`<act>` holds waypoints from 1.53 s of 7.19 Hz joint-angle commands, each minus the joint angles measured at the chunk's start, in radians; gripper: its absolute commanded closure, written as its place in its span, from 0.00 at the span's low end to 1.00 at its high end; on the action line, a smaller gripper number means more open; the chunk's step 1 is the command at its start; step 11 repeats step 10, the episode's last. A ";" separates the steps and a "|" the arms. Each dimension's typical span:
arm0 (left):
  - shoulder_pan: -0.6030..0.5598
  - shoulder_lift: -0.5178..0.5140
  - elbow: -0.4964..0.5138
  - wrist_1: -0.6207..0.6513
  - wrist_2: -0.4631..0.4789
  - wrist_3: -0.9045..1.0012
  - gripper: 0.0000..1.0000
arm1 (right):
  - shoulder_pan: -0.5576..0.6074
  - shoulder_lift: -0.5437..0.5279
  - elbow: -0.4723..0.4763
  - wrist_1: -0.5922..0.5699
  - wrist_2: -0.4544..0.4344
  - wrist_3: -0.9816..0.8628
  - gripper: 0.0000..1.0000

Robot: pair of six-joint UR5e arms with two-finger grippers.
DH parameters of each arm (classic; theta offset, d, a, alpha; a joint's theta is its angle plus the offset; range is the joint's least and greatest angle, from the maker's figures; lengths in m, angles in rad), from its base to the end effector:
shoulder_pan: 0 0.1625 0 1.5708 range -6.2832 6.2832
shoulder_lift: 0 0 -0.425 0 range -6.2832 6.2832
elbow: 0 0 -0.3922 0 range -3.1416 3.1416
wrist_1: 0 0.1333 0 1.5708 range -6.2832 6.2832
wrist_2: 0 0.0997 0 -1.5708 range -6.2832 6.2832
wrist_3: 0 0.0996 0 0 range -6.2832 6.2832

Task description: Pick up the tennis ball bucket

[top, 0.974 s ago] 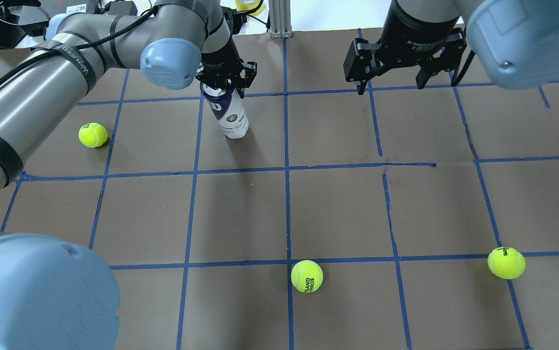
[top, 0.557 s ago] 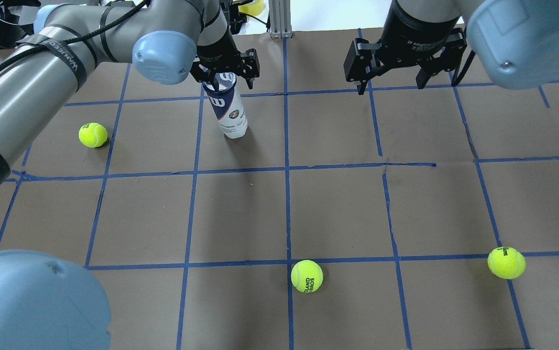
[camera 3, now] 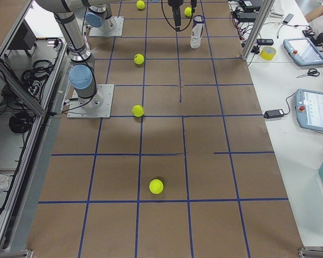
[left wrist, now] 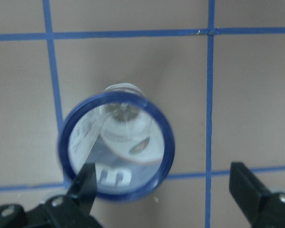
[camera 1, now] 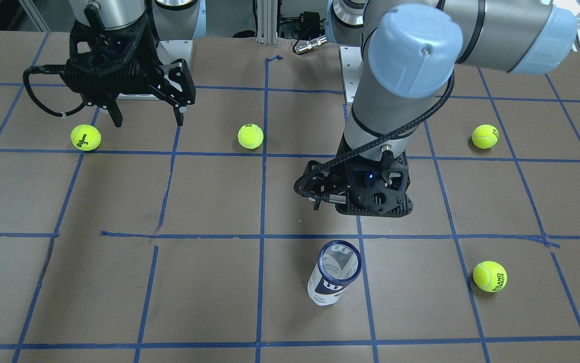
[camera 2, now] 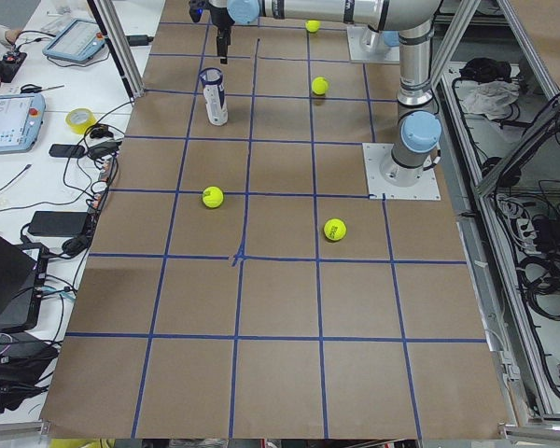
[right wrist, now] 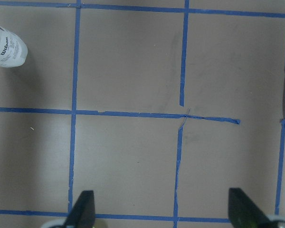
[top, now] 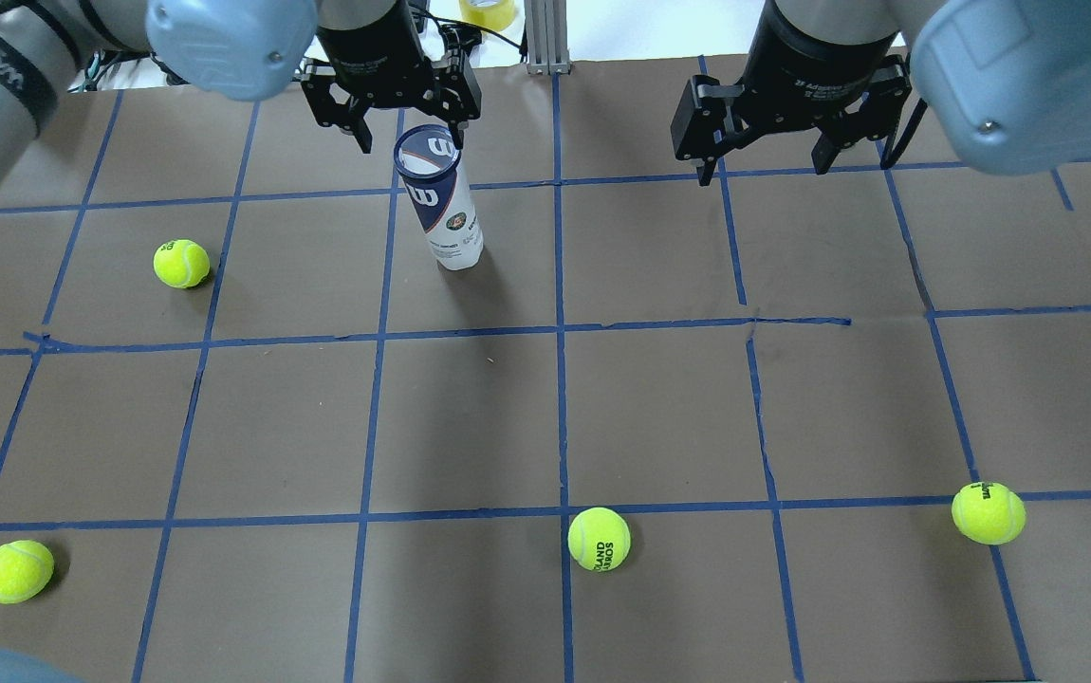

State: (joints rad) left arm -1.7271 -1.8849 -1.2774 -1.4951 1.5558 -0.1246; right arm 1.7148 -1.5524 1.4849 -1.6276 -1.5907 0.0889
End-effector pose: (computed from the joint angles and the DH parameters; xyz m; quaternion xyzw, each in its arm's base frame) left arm -0.2310 -0.5998 0.4646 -0.0160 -0.9995 0.0262 0.0113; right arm 0.2032 -0.4863 0.5274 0.0269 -0.9977 0.0628 0.0027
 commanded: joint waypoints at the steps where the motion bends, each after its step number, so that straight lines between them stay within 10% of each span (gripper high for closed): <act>1: 0.074 0.093 -0.023 -0.095 0.007 0.118 0.00 | -0.001 0.000 0.000 0.000 0.000 0.000 0.00; 6: 0.201 0.283 -0.246 -0.077 0.007 0.236 0.00 | 0.000 0.000 -0.002 -0.002 0.000 0.000 0.00; 11: 0.201 0.319 -0.252 -0.086 0.012 0.232 0.00 | 0.002 0.000 -0.002 -0.002 0.002 0.000 0.00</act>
